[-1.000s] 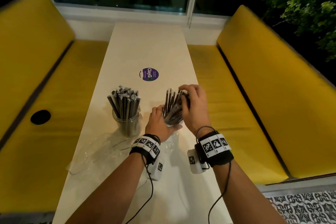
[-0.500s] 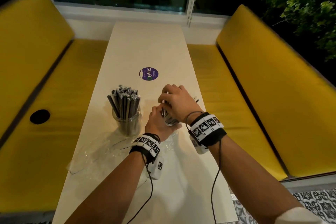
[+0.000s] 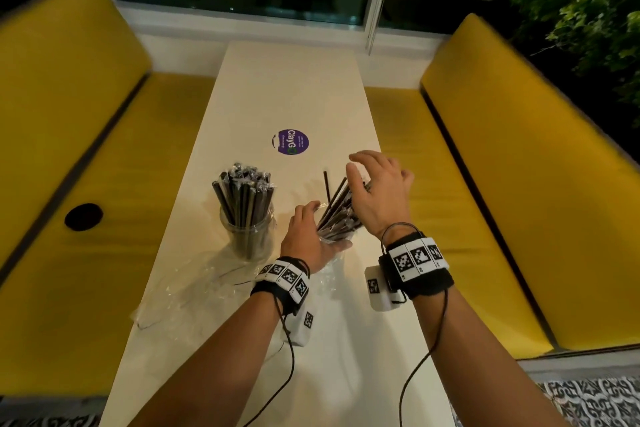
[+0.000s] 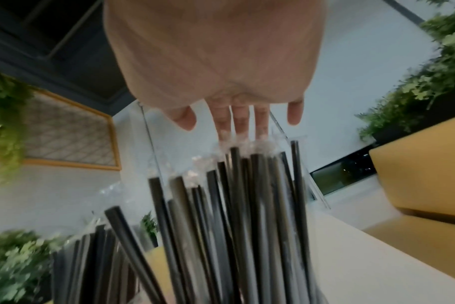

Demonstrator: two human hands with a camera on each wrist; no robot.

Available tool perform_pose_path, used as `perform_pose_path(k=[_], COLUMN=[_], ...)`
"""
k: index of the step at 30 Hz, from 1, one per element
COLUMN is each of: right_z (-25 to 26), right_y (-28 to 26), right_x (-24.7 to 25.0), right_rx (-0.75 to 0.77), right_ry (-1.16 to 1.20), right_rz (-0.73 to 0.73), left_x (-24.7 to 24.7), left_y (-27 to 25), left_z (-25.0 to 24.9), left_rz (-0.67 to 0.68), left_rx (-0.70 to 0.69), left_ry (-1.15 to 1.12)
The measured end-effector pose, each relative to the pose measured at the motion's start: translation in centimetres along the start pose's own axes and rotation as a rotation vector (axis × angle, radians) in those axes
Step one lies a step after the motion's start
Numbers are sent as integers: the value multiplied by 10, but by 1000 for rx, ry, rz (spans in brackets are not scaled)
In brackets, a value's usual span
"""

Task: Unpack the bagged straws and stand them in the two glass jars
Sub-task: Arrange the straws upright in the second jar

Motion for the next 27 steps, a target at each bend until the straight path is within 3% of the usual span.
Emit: perform_pose_path(k=[3,6,8,11,12,13,16,18,20,25,27], right_z=[14,26,29,13,3,-5,-18,-15,-5,9,2], right_y=[10,30,38,28,20,13,-1,-4,-7,-41,-42], right_x=[-11,-29,-25,4,8,8,-9,-1,9,-21,-24], right_rx=[211,242,177,-10,-83,-142,-191,-173,-95,220,186], right_ry=[-82,-111,15,266,251,163,-62,62,182,-125,28], right_rz=[150,419,353,-40,-107,-99,146,76,-35,295,232], left_x=[0,0,0,1,2,2,2,1,-2,-11,-5], left_y=[0,1,2,2,2,2,0,1,2,10,4], left_z=[0,0,1,0,0,0,-2,-3,-1,14,8], left_rz=[0,5,13,8,3,-5,-1,-10,3,47,48], left_rx=[6,19,18,2,-4,-13,-19,-26,-46,-89,-63], left_ry=[27,29,14,24,28,37,75,105,156,200,186])
Point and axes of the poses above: each hand's wrist, its own y-axis towards the middle knuckle, its own x-axis out of the back of the hand, z = x × y, the point moved 4 cm from there along y, towards the middle knuckle, and after that the axes turned 4 degrees about -y, right-handed, at the moved point
